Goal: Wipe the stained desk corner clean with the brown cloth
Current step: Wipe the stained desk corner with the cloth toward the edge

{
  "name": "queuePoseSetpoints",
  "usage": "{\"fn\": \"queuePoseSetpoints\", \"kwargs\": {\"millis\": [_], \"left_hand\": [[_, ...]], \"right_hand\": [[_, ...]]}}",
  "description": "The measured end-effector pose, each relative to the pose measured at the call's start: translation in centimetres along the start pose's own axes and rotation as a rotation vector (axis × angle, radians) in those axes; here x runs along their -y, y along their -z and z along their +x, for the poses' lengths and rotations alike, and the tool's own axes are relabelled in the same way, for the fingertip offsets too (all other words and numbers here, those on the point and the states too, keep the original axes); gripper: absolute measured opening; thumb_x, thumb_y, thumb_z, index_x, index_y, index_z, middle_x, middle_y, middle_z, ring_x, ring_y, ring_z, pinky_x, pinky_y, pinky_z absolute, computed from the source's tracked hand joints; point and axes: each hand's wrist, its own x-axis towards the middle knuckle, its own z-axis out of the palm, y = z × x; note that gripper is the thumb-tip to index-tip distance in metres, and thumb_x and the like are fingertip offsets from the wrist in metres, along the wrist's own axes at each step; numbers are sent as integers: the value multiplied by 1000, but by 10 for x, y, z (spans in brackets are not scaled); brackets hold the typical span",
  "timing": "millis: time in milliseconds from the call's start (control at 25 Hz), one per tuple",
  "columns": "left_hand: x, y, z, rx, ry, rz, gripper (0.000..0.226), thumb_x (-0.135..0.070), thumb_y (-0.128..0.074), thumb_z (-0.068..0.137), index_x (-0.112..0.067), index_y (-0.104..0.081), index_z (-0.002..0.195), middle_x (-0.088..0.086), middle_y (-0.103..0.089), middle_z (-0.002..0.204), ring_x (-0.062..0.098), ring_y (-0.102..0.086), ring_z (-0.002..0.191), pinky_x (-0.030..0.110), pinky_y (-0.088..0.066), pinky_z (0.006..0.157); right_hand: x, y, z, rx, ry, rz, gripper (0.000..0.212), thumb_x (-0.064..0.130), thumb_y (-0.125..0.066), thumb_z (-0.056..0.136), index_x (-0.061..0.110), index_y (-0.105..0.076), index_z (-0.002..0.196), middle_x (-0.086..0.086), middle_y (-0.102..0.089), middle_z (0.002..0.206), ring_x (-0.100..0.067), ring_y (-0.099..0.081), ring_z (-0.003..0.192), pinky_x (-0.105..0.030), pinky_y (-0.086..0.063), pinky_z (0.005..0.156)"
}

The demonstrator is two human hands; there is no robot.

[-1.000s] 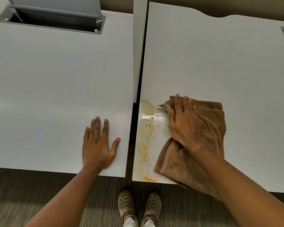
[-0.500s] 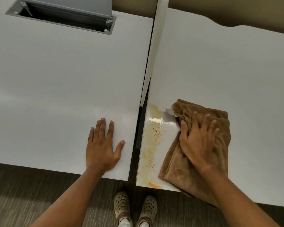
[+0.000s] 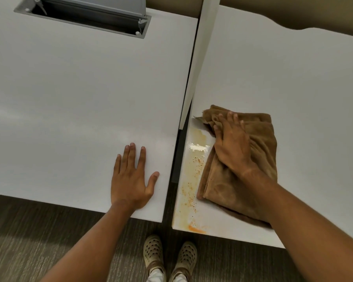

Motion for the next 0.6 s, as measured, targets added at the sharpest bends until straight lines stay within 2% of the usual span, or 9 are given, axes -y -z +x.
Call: {"fn": "queuePoseSetpoints", "kwargs": {"millis": [200,360,440,600], "left_hand": [[2,-1,1,15,-8,15,83,-67,-15,92,-20,6,157,11,10,165,24,13,152,43,1,124],[3,1,0,13,-10,-7,80,-65,-13,93,-20,5,157,10,10,165,22,12,152,41,3,123],[4,1,0,15,-12,-13,79,-63,-12,93,-20,5,157,11,11,165,22,13,152,41,3,123],[3,-1,1,-2,-10,-9,78,-61,-14,94,-20,4,157,11,11,165,23,12,152,42,1,124]], "right_hand": [[20,0,2,155,292,-46,59,47,-19,103,23,-5,155,-4,-2,165,-17,2,152,-31,11,120],[11,-2,-50,136,507,-11,61,52,-16,99,23,-22,153,-2,-17,163,-14,-7,151,-34,1,124],[-3,-5,-62,82,469,-91,59,54,-13,99,28,-22,152,-2,-16,163,-15,-6,151,-38,1,124],[3,-7,-35,24,156,-72,59,55,-9,96,36,-7,152,-3,-3,165,-18,4,152,-44,8,123]]}}
